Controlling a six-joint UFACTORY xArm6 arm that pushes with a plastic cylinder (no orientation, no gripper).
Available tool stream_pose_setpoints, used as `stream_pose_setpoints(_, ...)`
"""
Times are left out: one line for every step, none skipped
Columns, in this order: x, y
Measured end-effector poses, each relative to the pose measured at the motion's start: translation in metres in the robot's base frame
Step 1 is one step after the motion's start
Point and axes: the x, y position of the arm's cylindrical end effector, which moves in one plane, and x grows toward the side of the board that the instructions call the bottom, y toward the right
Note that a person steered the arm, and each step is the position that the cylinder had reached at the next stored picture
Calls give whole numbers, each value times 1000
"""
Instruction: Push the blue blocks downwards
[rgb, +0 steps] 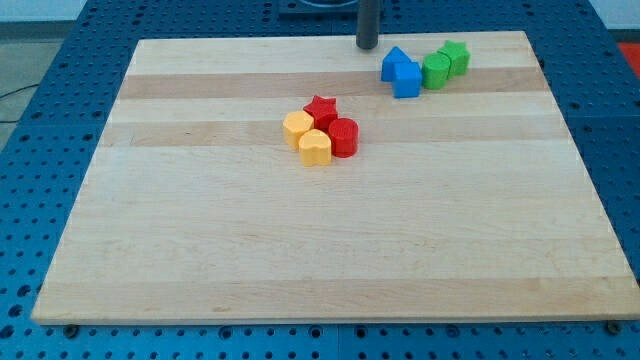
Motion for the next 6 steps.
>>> stream_pose_setpoints(13, 33)
stream_pose_setpoints(19, 37)
stream_pose_setpoints(20, 64)
stream_pose_setpoints(18, 64)
stream_pose_setpoints(9, 46)
stream_pose_setpoints(23, 45)
